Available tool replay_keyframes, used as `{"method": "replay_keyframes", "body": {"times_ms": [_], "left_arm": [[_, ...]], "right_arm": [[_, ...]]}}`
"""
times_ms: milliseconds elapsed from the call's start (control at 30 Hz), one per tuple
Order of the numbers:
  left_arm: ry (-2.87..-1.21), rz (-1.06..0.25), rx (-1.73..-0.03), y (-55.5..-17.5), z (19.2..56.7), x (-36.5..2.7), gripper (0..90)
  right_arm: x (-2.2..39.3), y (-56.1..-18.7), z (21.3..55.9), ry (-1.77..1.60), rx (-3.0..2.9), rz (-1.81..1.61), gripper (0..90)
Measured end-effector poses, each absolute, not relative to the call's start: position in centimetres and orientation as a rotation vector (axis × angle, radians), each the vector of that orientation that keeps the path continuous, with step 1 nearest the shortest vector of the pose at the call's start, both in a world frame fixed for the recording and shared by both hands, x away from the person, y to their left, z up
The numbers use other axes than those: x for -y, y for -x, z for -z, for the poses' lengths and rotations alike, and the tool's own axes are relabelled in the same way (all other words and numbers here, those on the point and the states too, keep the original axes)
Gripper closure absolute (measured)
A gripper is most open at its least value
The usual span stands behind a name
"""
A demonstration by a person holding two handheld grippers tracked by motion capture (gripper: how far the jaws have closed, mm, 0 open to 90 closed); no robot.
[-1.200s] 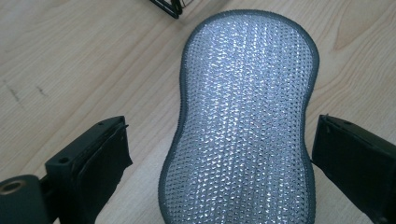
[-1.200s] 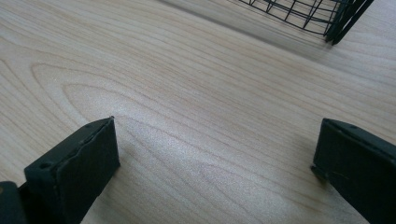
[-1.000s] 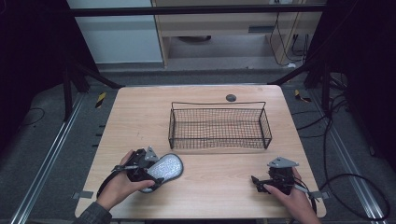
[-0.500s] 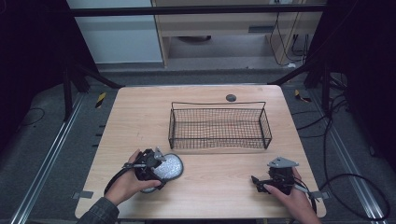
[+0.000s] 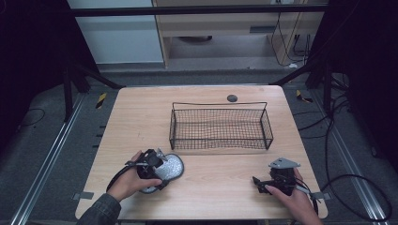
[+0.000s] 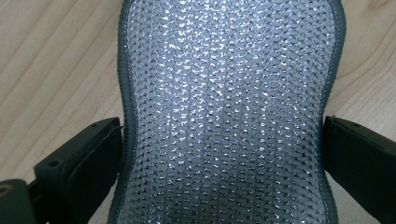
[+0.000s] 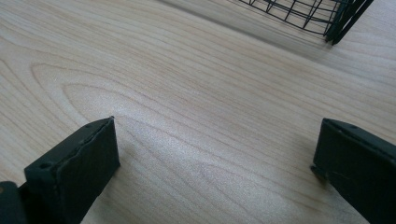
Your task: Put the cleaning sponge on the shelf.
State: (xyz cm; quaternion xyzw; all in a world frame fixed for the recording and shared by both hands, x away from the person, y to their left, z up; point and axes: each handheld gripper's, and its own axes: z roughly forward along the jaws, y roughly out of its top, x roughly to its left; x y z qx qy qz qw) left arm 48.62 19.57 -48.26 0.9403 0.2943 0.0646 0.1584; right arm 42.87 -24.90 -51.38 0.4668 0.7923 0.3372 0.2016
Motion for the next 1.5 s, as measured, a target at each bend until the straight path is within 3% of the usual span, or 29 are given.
{"method": "replay_keyframes", "body": {"times_ms": [300,633,1500], "left_arm": [[-2.700,-0.178,-0.831,-48.7,47.9,-19.5,5.9],[-2.666,-0.287,-0.751,-47.3,45.7,-19.5,10.8],[-2.669,-0.404,-0.577,-46.0,41.9,-19.0,13.2]], "right_arm": [[24.9,-42.9,51.4,-1.304,-2.213,-0.942,0.3],[24.9,-42.9,51.4,-1.303,-2.213,-0.942,0.3],[24.9,-42.9,51.4,-1.303,-2.214,-0.941,0.3]]}}
